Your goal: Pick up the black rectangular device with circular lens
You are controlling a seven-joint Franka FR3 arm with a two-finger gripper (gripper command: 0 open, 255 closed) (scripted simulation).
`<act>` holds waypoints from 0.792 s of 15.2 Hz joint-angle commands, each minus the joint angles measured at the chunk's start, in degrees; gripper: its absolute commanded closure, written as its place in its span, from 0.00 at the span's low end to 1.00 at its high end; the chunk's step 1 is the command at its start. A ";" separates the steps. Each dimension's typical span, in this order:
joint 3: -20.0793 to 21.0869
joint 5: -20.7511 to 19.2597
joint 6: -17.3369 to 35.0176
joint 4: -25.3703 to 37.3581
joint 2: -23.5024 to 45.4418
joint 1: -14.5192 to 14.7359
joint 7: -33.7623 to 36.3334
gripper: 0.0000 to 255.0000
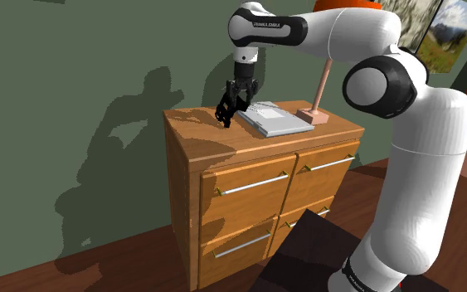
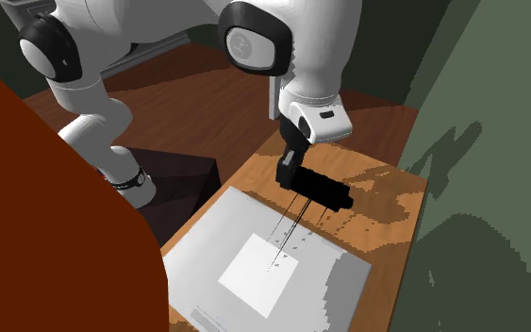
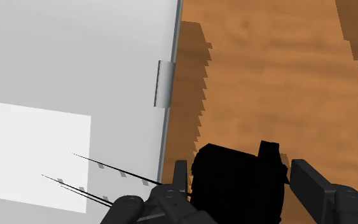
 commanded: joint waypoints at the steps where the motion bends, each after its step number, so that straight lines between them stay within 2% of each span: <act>1: 0.00 -0.02 0.17 -0.23 -0.04 0.02 0.03 1.00; 9: -0.01 0.00 0.13 -0.11 0.04 0.00 0.01 1.00; 12: -0.02 0.08 -2.54 3.29 0.77 -0.11 0.00 1.00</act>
